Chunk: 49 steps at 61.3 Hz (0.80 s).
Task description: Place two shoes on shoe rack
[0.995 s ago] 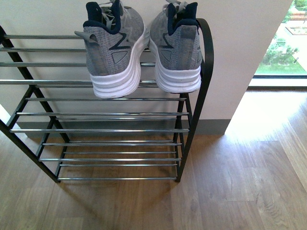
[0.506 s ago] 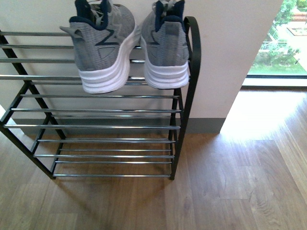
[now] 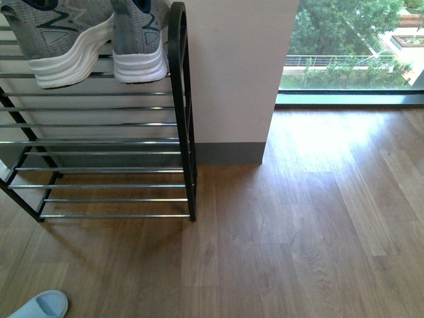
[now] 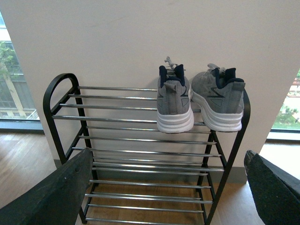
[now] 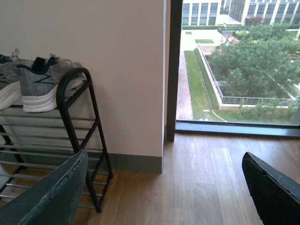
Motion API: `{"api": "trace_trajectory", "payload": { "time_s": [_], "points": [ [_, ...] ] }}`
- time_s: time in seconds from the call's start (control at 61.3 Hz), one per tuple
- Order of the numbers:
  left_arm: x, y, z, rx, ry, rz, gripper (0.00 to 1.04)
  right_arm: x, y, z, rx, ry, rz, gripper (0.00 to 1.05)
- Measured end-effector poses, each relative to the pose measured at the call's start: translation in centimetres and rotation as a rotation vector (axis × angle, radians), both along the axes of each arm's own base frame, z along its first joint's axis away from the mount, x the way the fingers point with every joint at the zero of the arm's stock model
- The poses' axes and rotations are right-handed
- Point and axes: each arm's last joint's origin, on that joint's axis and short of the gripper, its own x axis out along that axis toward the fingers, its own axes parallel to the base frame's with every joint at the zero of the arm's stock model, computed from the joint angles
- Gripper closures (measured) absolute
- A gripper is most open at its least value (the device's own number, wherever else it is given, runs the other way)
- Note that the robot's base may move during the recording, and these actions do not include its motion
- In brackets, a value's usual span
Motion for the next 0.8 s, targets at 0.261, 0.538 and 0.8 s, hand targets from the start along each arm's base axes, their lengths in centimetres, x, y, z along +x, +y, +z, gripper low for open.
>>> {"api": "trace_trajectory", "payload": {
  "time_s": [0.261,0.538,0.8],
  "points": [
    [0.00,0.00,0.00,0.000,0.000,0.000,0.09,0.00,0.00,0.00,0.000,0.000,0.000,0.09],
    [0.00,0.00,0.00,0.000,0.000,0.000,0.09,0.00,0.00,0.00,0.000,0.000,0.000,0.09],
    [0.00,0.00,0.00,0.000,0.000,0.000,0.09,0.00,0.00,0.00,0.000,0.000,0.000,0.09]
  ]
}}
